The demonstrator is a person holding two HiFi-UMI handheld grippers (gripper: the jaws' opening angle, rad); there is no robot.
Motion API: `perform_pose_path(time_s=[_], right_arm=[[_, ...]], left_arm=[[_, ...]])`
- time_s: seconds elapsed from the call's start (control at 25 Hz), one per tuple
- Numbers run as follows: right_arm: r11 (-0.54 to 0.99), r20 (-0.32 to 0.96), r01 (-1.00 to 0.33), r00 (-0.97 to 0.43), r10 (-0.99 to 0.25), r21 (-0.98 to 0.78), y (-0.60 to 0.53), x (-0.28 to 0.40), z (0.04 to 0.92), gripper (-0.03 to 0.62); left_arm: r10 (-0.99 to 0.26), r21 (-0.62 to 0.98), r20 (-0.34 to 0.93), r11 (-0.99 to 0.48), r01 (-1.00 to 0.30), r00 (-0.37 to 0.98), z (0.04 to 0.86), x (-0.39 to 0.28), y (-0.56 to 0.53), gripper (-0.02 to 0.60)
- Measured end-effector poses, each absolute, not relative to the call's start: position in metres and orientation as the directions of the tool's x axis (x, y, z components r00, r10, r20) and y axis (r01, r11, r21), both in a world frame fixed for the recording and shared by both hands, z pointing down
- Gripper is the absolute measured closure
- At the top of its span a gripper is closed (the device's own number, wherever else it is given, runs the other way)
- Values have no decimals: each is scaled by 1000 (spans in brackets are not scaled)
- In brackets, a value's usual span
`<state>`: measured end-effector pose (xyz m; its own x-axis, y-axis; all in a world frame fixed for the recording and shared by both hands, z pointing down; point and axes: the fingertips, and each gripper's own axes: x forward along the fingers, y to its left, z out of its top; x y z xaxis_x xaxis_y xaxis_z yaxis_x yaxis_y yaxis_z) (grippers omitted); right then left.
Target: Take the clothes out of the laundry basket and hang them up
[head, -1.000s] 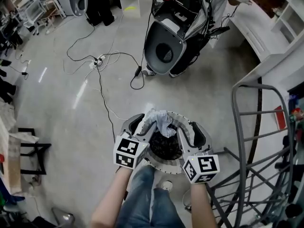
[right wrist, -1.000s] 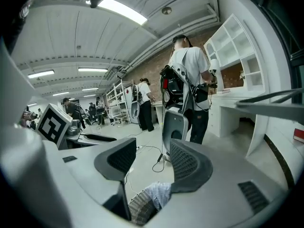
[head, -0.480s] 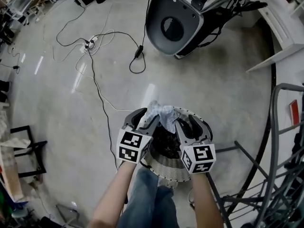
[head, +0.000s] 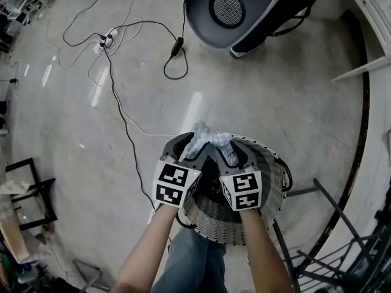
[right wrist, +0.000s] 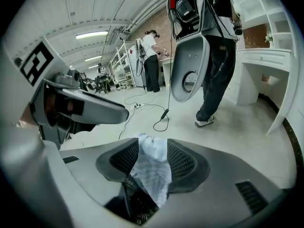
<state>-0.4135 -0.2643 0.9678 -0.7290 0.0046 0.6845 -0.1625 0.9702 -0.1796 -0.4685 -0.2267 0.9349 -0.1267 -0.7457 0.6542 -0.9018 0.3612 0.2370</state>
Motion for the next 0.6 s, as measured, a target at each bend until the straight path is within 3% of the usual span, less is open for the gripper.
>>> perform_pose_path(time_s=[0.36, 0.48, 0.6], right_arm=[[978, 735, -165, -678, -22, -124, -267, -419, 1003, 498], [979, 734, -164, -679, -25, -118, -267, -423, 1003, 573], [977, 713, -172, -701, -33, -123, -270, -422, 995, 580]], left_arm=[[-747, 259, 656, 360, -896, -110, 953, -468, -224, 374], [-749, 261, 653, 360, -896, -111, 953, -467, -223, 374], [-749, 261, 653, 361, -895, -112, 950, -466, -221, 374]])
